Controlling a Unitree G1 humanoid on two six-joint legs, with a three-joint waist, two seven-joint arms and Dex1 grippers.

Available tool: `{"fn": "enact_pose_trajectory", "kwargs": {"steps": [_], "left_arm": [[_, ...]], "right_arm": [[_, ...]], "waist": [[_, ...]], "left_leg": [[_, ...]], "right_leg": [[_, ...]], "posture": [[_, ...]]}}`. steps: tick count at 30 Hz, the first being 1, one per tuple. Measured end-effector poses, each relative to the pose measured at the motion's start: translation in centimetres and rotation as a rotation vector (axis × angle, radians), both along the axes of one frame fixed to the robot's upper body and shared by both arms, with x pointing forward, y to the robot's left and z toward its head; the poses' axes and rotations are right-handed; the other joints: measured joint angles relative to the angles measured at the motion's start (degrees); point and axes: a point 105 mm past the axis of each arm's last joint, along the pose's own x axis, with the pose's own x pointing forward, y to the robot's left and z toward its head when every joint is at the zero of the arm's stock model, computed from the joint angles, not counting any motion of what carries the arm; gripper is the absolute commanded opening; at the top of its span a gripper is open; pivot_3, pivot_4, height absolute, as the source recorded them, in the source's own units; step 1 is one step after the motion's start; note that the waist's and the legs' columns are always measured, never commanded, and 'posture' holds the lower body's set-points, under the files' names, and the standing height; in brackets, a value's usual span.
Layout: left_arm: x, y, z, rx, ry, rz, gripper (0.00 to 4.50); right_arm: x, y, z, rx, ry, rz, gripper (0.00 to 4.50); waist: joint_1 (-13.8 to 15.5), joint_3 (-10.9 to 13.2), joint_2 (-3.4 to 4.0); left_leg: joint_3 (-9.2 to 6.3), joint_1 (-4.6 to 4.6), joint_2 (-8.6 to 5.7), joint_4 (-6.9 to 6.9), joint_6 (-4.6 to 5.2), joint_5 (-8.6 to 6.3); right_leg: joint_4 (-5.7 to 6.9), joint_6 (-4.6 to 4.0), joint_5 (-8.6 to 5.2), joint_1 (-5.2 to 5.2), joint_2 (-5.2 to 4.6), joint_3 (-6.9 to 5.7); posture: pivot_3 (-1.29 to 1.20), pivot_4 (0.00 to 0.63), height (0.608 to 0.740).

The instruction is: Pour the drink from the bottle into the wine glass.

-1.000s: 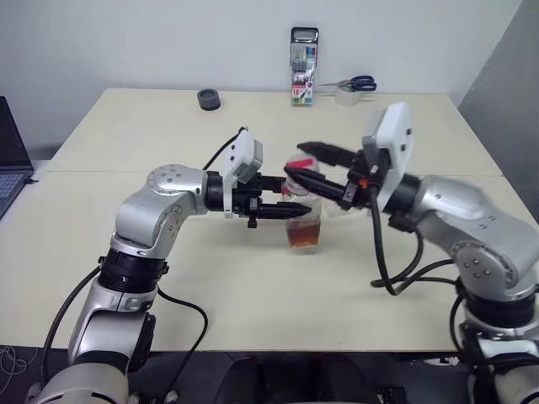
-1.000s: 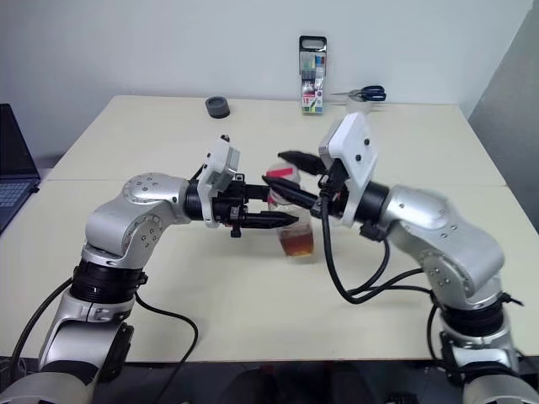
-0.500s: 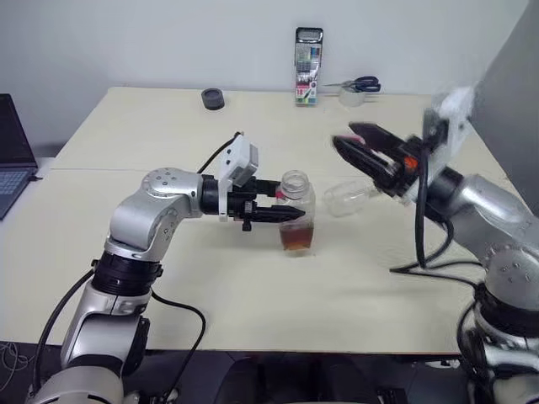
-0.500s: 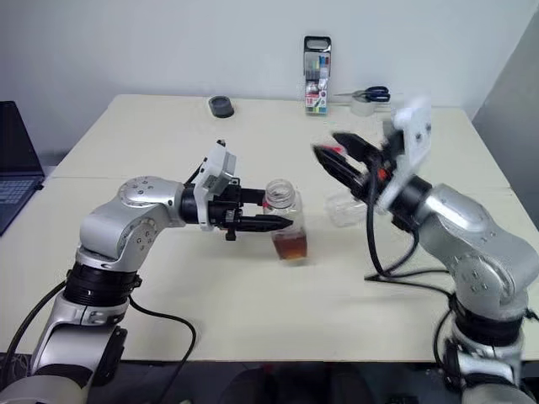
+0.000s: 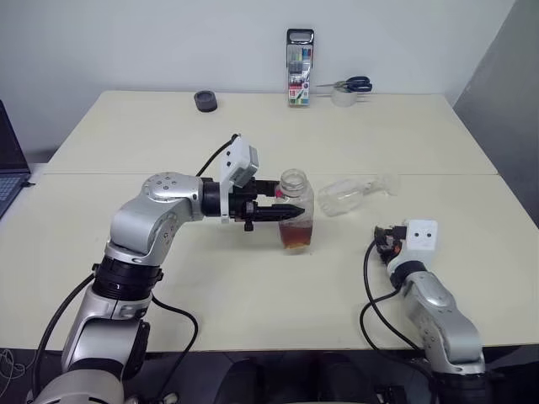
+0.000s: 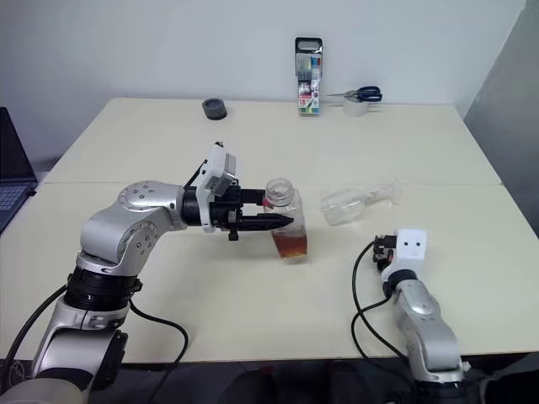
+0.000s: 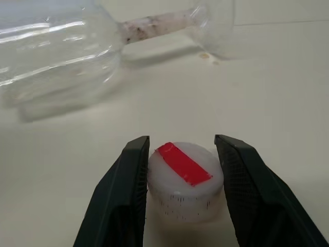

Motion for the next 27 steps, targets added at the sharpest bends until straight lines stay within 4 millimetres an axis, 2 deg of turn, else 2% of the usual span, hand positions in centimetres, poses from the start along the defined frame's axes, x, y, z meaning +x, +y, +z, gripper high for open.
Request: {"fn": "enact_pose_trajectory", "kwargs": {"steps": [2, 6, 11, 13, 15, 19, 21, 24, 27], "left_arm": [[0.0, 0.0, 0.2, 0.001, -0.006, -0.002, 2.06], [0.0, 0.1, 0.2, 0.004, -0.006, 0.001, 2.06], [0.1, 0.1, 0.1, 0.004, -0.001, 0.003, 2.06], [0.1, 0.1, 0.1, 0.005, 0.002, 0.006, 2.06], [0.1, 0.1, 0.1, 0.007, 0.01, 0.009, 2.06], [0.7, 0.5, 0.3, -0.001, 0.0, 0.067, 2.06], [1.6, 1.2, 0.5, -0.008, -0.02, 0.152, 2.06], [3.4, 2.0, 1.1, -0.034, -0.048, 0.31, 2.06], [4.9, 2.6, 2.5, -0.072, -0.095, 0.456, 2.06]], "right_arm": [[0.1, 0.0, -0.8, 0.009, 0.018, -0.009, 3.03], [0.1, 0.2, -0.7, 0.001, 0.005, -0.003, 4.43], [-0.2, -0.4, -0.2, -0.062, 0.004, 0.02, 4.43], [-0.4, -0.3, 1.2, -0.109, -0.029, 0.06, 4.43], [-0.8, 0.2, 3.7, -0.156, -0.095, 0.121, 4.43], [-3.0, 2.8, 9.0, -0.211, -0.206, 0.392, 4.43], [-4.8, 4.6, 11.4, -0.179, -0.255, 0.567, 4.43], [-7.2, 7.0, 13.1, -0.16, -0.258, 0.831, 4.43], [-7.8, 8.0, 14.3, -0.146, -0.26, 0.947, 4.43]], "waist": [[0.15, 0.0, 0.0], [0.24, 0.0, 0.0], [0.26, 0.01, 0.01], [0.25, 0.02, 0.02], [0.16, 0.01, 0.02], [0.19, 0.03, 0.03], [0.19, 0.02, 0.02], [0.28, 0.03, 0.0], [0.32, 0.06, -0.09]], "left_leg": [[0.0, -0.01, -0.01, 0.0, 0.0, 0.0], [-0.01, -0.04, -0.01, 0.0, 0.0, 0.0], [-0.02, -0.04, -0.01, 0.0, 0.0, 0.0], [-0.02, -0.04, -0.01, -0.01, 0.0, 0.0], [-0.05, -0.04, 0.0, -0.01, 0.0, 0.0], [-0.12, -0.07, 0.0, 0.01, 0.04, -0.02], [-0.15, -0.06, 0.01, 0.02, 0.16, -0.09], [-0.19, -0.07, -0.01, 0.03, 0.24, -0.14], [-0.23, -0.1, -0.02, 0.06, 0.25, -0.14]], "right_leg": [[-0.02, 0.0, 0.0, 0.01, 0.0, 0.0], [-0.05, 0.0, 0.0, 0.0, -0.01, -0.01], [-0.04, 0.0, 0.0, 0.0, -0.01, 0.0], [-0.04, 0.0, 0.0, 0.0, -0.01, -0.01], [-0.04, 0.0, 0.0, -0.01, 0.02, -0.01], [-0.06, 0.0, 0.0, 0.0, 0.02, -0.07], [-0.06, 0.0, 0.0, 0.02, 0.03, -0.09], [-0.09, 0.0, 0.0, 0.06, 0.0, -0.15], [-0.09, 0.01, 0.01, 0.06, -0.01, -0.17]], "posture": [[0.0, 0.15, 0.74], [0.0, 0.15, 0.74], [0.0, 0.15, 0.74], [0.0, 0.15, 0.74], [0.0, 0.15, 0.74], [0.0, 0.15, 0.74], [0.0, 0.15, 0.74], [0.0, 0.15, 0.74], [0.0, 0.15, 0.74]]}}
